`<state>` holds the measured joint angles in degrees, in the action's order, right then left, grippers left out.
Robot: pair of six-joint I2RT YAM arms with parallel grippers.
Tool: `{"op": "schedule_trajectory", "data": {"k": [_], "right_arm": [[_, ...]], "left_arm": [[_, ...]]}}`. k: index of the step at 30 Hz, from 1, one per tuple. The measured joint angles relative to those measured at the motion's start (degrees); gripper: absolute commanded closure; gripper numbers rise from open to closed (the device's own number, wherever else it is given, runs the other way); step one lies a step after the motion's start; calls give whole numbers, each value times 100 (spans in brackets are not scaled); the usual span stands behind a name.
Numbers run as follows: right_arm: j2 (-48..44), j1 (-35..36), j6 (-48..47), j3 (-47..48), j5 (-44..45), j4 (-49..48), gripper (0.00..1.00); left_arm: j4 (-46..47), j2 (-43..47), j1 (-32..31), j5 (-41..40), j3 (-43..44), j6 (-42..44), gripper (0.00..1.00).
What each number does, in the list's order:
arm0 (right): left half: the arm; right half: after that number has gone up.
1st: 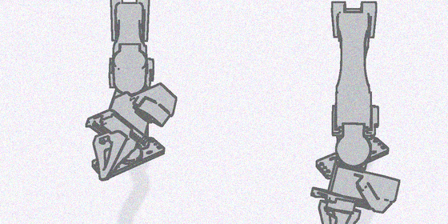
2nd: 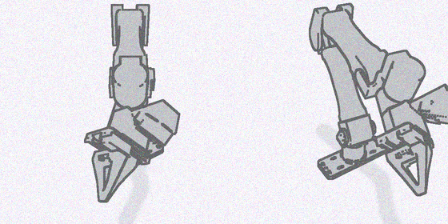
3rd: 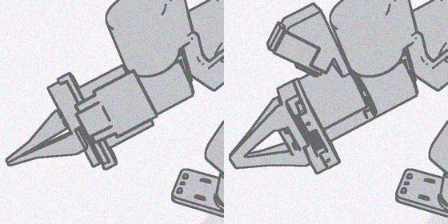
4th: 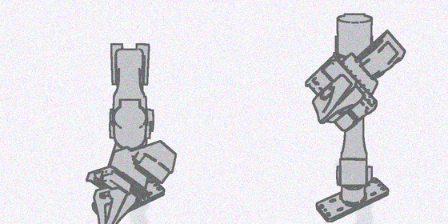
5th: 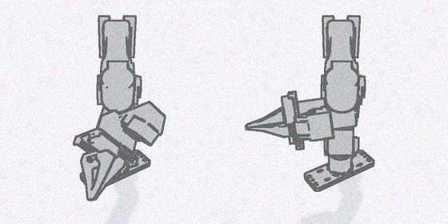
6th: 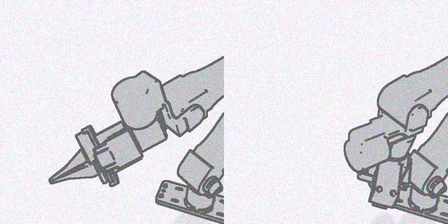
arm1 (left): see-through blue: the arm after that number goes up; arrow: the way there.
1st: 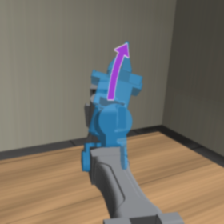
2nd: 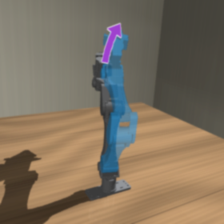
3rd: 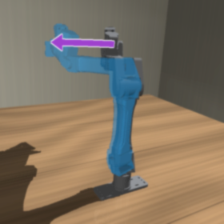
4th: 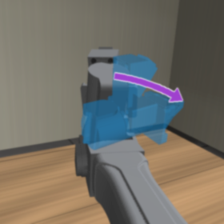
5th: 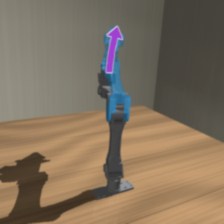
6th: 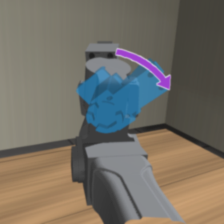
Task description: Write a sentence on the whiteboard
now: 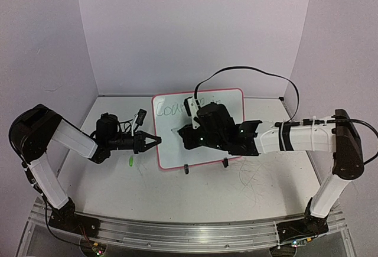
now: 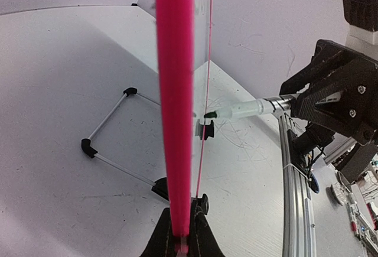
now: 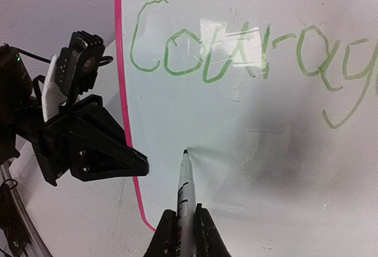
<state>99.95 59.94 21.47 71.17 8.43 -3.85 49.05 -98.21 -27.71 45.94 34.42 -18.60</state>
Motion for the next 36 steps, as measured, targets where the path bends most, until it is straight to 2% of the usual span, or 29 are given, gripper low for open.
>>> {"op": "schedule_trajectory", "data": {"k": [8,23,36], "right_arm": [[-143,30,2,-142,-150,-188,100],[139,92,5,-64,-378,-297,100],[174,92,129,-45,-178,-280,100]], "left_arm": [[-10,218,-136,-363,-201,251,100],[-15,218,-140,-390,-201,256,100],[-114,243,-140,-409,-199,257,100]]}}
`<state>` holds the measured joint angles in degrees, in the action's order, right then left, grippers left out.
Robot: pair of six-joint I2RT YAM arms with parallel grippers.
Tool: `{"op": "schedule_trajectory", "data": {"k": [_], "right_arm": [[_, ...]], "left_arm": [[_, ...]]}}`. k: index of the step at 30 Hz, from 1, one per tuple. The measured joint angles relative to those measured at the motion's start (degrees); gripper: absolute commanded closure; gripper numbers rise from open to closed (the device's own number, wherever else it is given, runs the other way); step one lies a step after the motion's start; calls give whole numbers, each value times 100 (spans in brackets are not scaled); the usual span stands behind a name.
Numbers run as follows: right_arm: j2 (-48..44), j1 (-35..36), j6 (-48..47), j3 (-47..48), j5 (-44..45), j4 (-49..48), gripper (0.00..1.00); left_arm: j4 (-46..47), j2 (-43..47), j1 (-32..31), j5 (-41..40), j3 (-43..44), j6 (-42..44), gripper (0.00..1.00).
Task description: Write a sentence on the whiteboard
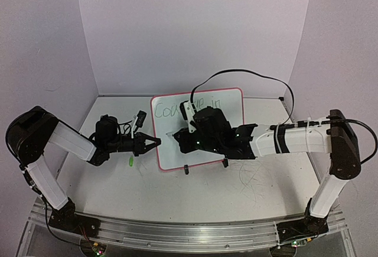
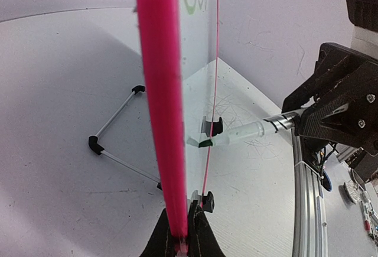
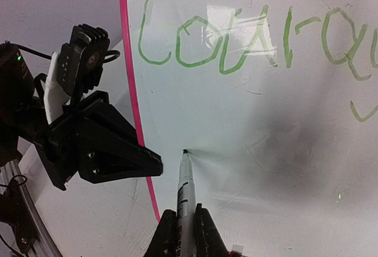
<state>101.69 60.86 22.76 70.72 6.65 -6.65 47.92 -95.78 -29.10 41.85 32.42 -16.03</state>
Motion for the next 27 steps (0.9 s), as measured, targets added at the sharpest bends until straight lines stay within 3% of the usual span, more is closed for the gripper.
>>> {"op": "schedule_trajectory", "data": {"k": [27], "right_arm": [[-13,85,293,21,595,161,100]], "left_arm": [[-146,58,-7,-101,0,63,100]]}}
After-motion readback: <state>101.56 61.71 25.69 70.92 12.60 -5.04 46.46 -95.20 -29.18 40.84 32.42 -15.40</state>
